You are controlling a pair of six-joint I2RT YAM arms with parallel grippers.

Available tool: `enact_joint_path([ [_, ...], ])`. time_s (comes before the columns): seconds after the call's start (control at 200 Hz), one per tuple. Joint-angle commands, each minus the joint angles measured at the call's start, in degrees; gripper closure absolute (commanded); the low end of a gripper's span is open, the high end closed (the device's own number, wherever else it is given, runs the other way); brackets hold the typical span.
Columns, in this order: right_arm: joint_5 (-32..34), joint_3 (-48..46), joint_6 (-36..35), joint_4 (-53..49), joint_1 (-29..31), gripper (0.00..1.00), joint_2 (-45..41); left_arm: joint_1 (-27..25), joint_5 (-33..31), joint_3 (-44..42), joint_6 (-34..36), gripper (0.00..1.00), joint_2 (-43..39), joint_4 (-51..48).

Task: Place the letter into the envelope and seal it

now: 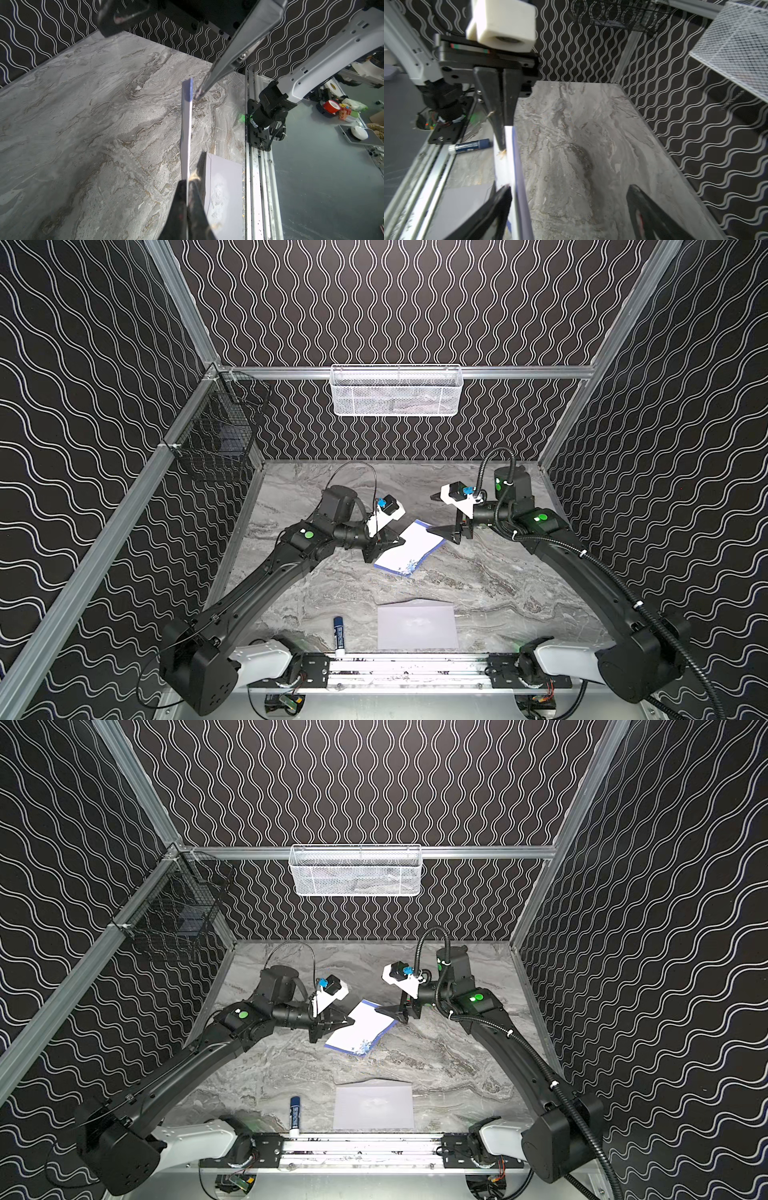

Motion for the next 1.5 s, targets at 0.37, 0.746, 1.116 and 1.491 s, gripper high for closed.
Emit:
enact_joint_path([
  [0.37,-5.3,5.8,-3.9,-10.0,4.5,0.44,5.3,0.1,0.6,1.9,2.6,1.0,1.6,0.3],
  [0.746,-4.3,5.3,-2.7,-9.2,4.5,0.91,4.3,0.0,-0.6,2.2,2.1,1.0,1.3,0.7],
  [1.116,-0.9,4.1,-0.1,-6.4,4.5,1.0,2.5,0.1,-2.9,-2.0,-2.2,0.85,-0.6,4.5],
  [1.491,1.7,3.9,0.6,-6.1,3.8,1.0,2.3,0.9,-4.6,-3.9,-3.2,0.93,-2.2,4.2],
])
